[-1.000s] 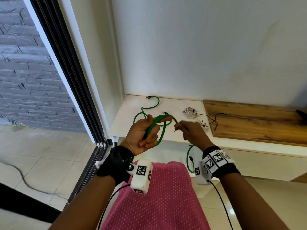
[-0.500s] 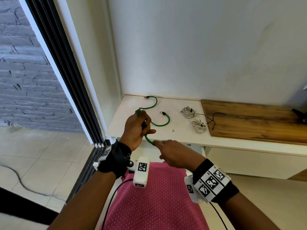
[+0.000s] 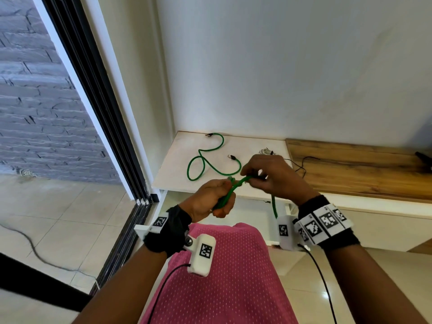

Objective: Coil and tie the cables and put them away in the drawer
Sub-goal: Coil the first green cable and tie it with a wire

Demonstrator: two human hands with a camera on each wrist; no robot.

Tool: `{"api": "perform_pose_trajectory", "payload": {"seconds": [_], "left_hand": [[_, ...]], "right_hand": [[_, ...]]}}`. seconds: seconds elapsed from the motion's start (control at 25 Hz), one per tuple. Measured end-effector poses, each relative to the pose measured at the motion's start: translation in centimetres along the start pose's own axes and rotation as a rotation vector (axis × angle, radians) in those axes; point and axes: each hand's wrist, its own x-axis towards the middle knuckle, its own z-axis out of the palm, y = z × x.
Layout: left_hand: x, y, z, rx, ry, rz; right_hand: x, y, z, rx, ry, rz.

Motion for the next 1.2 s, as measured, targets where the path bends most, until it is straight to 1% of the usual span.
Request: {"api": "perform_pose_trajectory", "payload": {"seconds": [0.08,0.12,0.16,0.2,0.32,0.4,0.48,0.56,0.64,0.72,0.8,0.88,0.92,1.0,1.08,1.12,1.16,1.2], "left_hand": [[-0.3,0.0,0.0,-0.182,-0.100,-0.002],[-0.3,0.0,0.0,-0.250,-0.168,0.010],[-0.3,-0.1,-0.1,-0.304,-0.231,0.030],[-0.2,-0.1,-0.1,-0.349,-0.277,0.049],[-0.1,-0.1,-0.1,-0.456,-0.321,0.039],[-0.2,-0.3,-0.1,-0.514,-0.309,0.024],[-0.1,-0.6,0.0,-0.542,-0.204,0.015],[0.2,-0.7,0.3,-0.536,-0.026,-0.007],[0.4,-0.6,0.7,-0.447,0.150,-0.028],[0.6,-0.4,1.3,-0.295,0.268,-0.035],[0.7,-0.2,1.5,-0.246,0.306,-0.036],[0.7,0.0,1.5,-0.291,0.286,-0.027],[0.7,-0.1,1.5,-0.317,0.278,-0.018],[0.8,-0.2,1.7,-0.365,0.289,-0.004],[1.0,0.0,1.7,-0.438,0.335,0.025],[1.1,0.3,1.5,-0.486,0.371,0.050],[1.1,0.8,1.0,-0.536,0.413,0.083],[1.2,1.2,0.1,-0.585,0.457,0.122]], "right_hand": [[-0.5,0.7,-0.4,0.118,0.073,0.136],[-0.8,0.9,-0.2,0.199,0.086,0.206],[-1.1,1.0,0.3,0.274,0.087,0.250],[-1.4,0.9,1.1,0.331,0.082,0.262],[-2.4,1.0,3.3,0.492,0.050,0.241],[-2.8,0.7,3.9,0.630,0.020,0.292],[-2.9,0.4,4.0,0.772,-0.019,0.356],[-2.7,0.4,4.4,0.840,-0.042,0.413],[-2.4,0.7,5.1,0.743,-0.024,0.459],[-2.2,1.4,5.4,0.621,0.013,0.496],[-2.0,1.7,5.5,0.546,0.027,0.507],[-1.9,1.7,5.5,0.523,0.036,0.518],[-1.9,1.6,5.5,0.549,0.050,0.535],[-1.8,1.4,5.5,0.680,0.081,0.590],[-2.0,1.5,5.5,0.831,0.089,0.666],[-2.3,1.8,5.6,0.852,0.069,0.705],[-2.8,2.0,5.7,0.807,0.021,0.740],[-3.5,2.3,6.1,0.688,-0.061,0.761]]}}
